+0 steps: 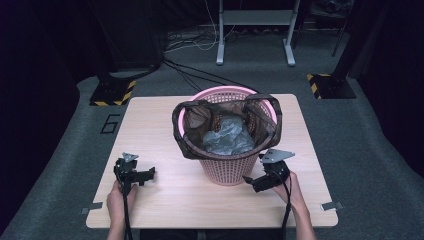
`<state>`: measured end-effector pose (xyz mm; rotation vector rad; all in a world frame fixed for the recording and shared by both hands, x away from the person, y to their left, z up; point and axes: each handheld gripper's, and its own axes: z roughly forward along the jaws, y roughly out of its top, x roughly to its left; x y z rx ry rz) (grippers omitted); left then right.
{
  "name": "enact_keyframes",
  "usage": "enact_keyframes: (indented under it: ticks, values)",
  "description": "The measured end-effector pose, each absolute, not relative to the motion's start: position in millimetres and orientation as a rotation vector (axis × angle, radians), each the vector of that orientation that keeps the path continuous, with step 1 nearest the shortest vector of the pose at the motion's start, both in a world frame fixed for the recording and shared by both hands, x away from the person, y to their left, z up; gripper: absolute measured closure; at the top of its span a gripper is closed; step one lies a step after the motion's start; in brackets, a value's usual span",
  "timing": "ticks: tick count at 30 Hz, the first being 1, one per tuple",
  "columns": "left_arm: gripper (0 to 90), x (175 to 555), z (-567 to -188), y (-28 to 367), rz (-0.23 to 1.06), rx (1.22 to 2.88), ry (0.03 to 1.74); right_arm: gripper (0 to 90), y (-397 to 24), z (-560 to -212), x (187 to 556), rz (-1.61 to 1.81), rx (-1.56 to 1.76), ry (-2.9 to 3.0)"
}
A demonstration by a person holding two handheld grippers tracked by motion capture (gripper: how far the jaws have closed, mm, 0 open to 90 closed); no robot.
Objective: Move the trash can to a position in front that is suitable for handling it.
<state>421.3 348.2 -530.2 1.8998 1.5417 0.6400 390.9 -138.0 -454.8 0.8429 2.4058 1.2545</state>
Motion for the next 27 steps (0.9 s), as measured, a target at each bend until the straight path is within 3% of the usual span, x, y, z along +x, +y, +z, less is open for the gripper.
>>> enact_keyframes:
  ticks: [27]
  values:
    - [0.1, 421, -530, 348, 0.64, 1.9, 1.542, 0.2, -109, -459, 411, 1.266, 0.79, 2.408]
